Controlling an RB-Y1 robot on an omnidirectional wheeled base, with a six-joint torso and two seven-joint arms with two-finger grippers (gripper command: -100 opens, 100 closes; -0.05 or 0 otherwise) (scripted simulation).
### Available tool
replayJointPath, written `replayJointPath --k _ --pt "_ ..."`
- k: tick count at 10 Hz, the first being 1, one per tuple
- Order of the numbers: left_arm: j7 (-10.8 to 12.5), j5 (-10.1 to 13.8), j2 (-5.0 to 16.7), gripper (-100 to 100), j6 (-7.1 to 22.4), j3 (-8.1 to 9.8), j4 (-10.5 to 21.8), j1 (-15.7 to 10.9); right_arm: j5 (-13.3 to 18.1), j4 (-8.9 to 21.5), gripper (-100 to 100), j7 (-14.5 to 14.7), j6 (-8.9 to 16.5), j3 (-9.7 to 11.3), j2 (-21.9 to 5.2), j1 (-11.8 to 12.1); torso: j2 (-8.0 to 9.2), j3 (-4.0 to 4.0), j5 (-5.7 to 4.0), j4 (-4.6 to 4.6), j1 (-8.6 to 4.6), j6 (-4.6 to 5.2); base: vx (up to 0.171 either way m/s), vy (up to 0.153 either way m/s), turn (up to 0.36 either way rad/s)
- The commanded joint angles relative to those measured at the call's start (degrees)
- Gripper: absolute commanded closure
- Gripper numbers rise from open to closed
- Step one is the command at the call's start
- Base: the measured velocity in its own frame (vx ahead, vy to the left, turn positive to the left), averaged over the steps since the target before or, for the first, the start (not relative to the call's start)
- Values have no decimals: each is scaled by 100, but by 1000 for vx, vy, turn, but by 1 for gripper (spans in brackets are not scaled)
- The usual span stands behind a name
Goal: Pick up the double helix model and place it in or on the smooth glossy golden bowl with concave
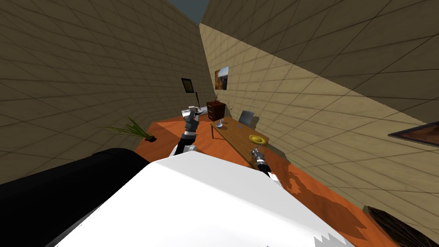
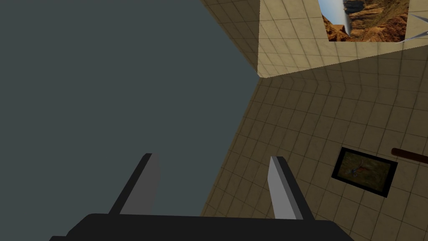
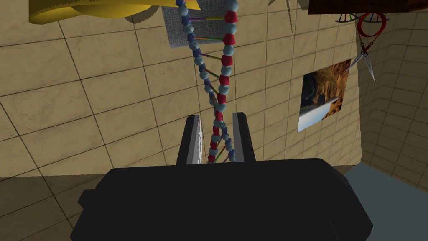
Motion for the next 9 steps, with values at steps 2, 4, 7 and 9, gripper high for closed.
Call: replayJointPath --k 2,4,7,9 --pt "0 0 0 0 0 0 0 0 -448 -239 100 222 54 224 -127 309 0 1 1 3 1 -2 19 8 51" --pt "0 0 0 0 0 0 0 0 -788 -378 100 371 64 365 -218 519 1 1 1 3 2 0 20 9 59" --pt "0 0 0 0 0 0 0 0 -1300 -518 100 520 74 505 -309 729 0 1 2 2 4 2 22 8 43" --pt "0 0 0 0 0 0 0 0 -1645 -658 100 669 84 646 -400 939 1 2 2 3 3 3 21 3 50"
